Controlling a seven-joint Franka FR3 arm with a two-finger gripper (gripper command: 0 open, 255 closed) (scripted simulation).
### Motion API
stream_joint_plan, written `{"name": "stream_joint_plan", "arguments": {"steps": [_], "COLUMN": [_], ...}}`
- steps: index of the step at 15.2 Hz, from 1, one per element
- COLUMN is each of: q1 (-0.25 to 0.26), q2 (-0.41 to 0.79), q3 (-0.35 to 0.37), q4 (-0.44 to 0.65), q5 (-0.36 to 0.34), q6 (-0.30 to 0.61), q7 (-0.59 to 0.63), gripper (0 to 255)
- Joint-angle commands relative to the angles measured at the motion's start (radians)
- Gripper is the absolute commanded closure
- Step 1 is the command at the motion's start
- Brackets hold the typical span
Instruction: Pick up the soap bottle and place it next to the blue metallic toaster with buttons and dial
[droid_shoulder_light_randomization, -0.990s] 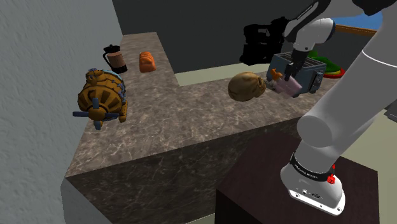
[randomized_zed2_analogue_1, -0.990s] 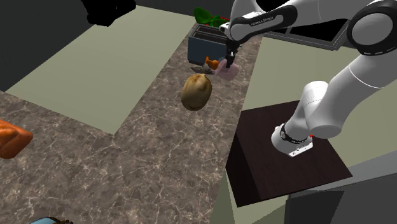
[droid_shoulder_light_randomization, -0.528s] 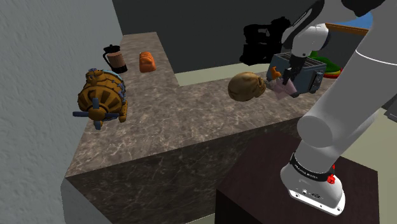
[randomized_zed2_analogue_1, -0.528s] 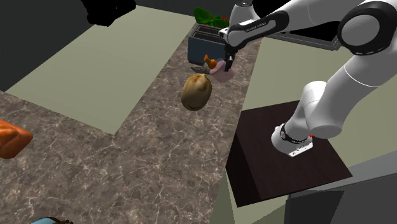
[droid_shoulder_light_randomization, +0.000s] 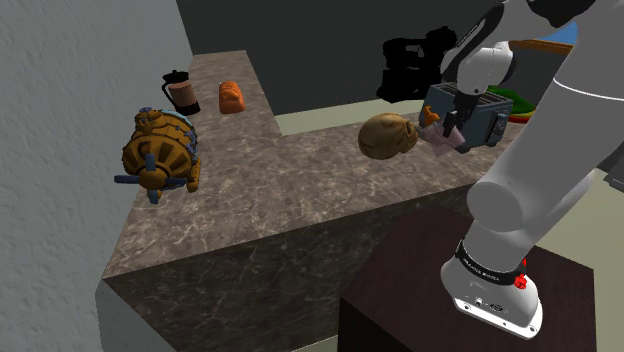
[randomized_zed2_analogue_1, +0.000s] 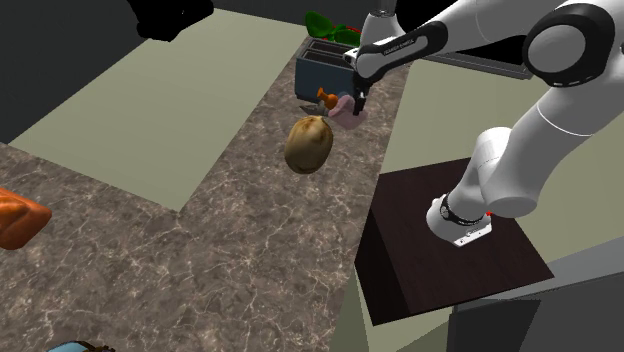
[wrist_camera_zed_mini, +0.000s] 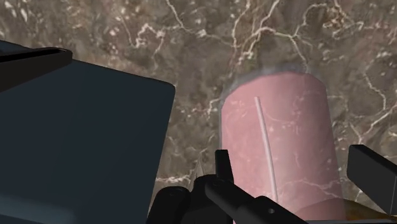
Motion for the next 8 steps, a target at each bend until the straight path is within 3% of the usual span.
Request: {"name": "stream_joint_plan", "arguments": {"steps": [1,2,7,8], "q1": [0.001,0.001,0.001,-0.001], "q2": [0.006,-0.002,0.006,-0.025], "q3": [0.001,0.002,0.001,0.003], "q4": [-0.008,-0.011,-0.008,0.003], "q5": [0.000,-0.008,0.000,-0.029], "q6": [-0.003,-0.006,-0.003,-0.037], "q7": [0.001,0.008,0.001,0.022], "gripper": [255,0,0,0]}}
